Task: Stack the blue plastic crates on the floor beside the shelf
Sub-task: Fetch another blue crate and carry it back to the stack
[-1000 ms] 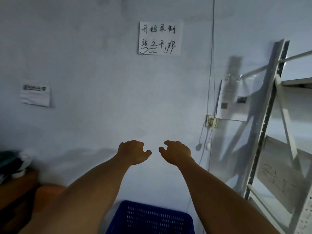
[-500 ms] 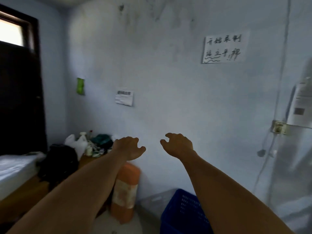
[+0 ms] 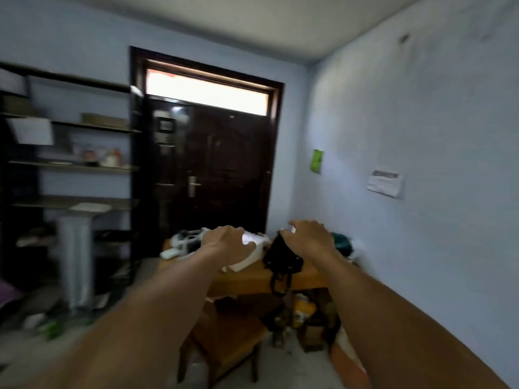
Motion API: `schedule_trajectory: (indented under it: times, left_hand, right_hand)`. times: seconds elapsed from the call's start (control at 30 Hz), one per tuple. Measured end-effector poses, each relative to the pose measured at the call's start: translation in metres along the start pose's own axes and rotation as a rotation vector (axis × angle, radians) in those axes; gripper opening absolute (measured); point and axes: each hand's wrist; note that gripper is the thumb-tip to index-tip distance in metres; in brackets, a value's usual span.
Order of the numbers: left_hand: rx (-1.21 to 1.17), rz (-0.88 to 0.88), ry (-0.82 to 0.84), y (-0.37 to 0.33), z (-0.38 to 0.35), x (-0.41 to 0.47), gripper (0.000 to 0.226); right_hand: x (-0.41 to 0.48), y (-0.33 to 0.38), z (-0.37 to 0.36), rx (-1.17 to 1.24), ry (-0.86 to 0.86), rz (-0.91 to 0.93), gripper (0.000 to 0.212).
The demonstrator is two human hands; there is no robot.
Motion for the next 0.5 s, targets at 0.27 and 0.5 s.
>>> schedule_trajectory:
  times: [0.27,0.5]
  left_hand:
    - [0.174,0.321,0.042,0.171,0.058,-0.098,0.065]
    - [0.257,0.406,0.058,0.254,0.094,-0.137,0.066]
  right_hand:
    - [-0.053,0.162,-0.048,0.156,0.104,0.215,0.058]
    - [-0.073,0.253,-0.064,0.148,0.074,0.306,0.046]
Point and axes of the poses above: each hand's wrist, its own x-axis towards the middle knuckle, its own z-axis out of the back of the hand, y = z × x, and after that the axes turned 14 degrees about -y, right-handed
